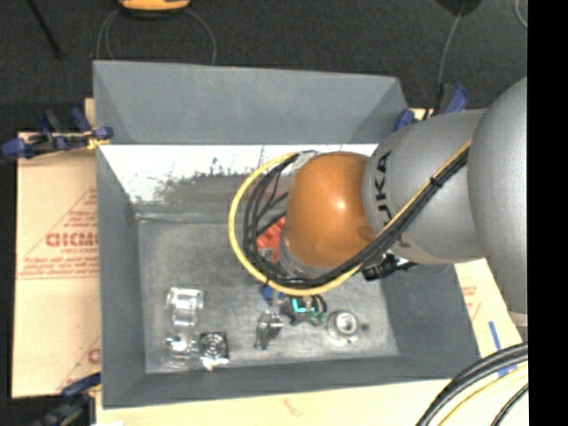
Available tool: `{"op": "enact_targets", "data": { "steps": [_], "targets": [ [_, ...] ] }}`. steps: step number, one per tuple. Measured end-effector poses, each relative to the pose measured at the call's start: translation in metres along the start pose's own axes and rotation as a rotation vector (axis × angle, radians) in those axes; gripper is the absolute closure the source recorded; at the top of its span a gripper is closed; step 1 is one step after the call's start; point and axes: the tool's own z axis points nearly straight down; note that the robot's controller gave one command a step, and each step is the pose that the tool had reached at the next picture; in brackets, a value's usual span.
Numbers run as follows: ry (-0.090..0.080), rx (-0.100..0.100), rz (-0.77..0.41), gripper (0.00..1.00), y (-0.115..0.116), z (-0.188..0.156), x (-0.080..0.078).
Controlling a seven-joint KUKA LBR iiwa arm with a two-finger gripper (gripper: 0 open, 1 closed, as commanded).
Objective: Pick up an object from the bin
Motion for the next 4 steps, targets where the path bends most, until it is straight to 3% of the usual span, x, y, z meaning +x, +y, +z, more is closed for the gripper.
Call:
{"op": "enact_targets", "data": {
  "steps": [1,2,3,4],
  "targets": [
    [-0.012,-0.002,0.064,0.00,-0.094,0.062,-0.028],
    [-0.005,0.000,0.204,0.00,-0.099,0.033,-0.001],
    [-0.001,0.000,0.230,0.00,-0.105,0.028,0.013],
    [-0.010,-0.005,0.439,0.00,-0.117,0.061,0.013]
  ]
}}
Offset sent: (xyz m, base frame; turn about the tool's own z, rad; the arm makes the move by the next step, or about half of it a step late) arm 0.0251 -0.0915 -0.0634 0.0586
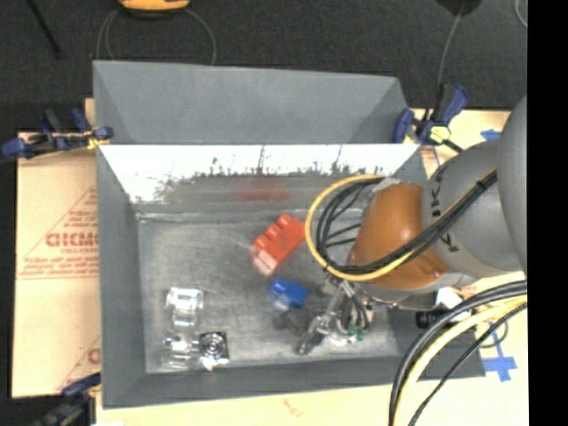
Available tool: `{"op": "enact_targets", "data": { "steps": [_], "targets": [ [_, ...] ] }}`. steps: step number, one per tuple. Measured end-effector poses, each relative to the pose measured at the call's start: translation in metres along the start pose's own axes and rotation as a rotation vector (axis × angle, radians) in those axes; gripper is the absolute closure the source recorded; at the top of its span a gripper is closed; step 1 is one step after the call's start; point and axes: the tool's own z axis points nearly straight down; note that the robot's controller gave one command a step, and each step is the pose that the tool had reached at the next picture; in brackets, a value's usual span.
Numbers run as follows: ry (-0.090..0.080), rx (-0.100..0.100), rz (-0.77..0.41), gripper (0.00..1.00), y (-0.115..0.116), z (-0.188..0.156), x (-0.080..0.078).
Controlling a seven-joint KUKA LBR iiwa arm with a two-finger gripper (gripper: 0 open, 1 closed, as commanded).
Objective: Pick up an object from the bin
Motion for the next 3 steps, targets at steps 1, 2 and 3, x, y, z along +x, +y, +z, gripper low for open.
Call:
{"op": "enact_targets", "data": {
  "steps": [1,2,3],
  "targets": [
    [0.000,0.001,-0.002,0.00,0.001,-0.001,-0.001],
    [-0.006,0.000,0.000,1.00,0.001,-0.004,-0.003],
    [-0.005,0.002,-0.003,1.00,0.001,-0.086,-0.006]
  ]
}}
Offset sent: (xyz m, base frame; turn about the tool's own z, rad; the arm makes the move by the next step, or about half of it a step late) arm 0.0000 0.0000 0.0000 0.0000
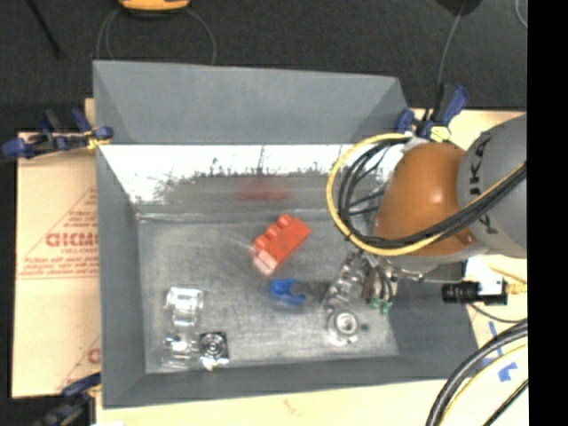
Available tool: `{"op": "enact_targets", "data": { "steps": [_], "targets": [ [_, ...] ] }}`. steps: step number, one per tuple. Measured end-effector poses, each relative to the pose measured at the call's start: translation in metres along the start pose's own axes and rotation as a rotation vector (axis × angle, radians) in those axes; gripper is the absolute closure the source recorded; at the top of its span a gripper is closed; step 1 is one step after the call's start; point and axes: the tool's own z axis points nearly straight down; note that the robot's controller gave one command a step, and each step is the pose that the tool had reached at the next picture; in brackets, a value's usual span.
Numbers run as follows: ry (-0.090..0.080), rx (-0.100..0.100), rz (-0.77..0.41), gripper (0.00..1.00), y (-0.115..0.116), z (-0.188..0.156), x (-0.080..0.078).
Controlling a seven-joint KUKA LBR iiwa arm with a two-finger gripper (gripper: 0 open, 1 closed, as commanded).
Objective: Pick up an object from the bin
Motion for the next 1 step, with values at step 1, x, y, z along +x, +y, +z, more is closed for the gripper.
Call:
{"op": "enact_targets", "data": {
  "steps": [1],
  "targets": [
    [0.004,0.001,-0.004,1.00,0.0000,-0.0274,-0.0021]
  ]
}}
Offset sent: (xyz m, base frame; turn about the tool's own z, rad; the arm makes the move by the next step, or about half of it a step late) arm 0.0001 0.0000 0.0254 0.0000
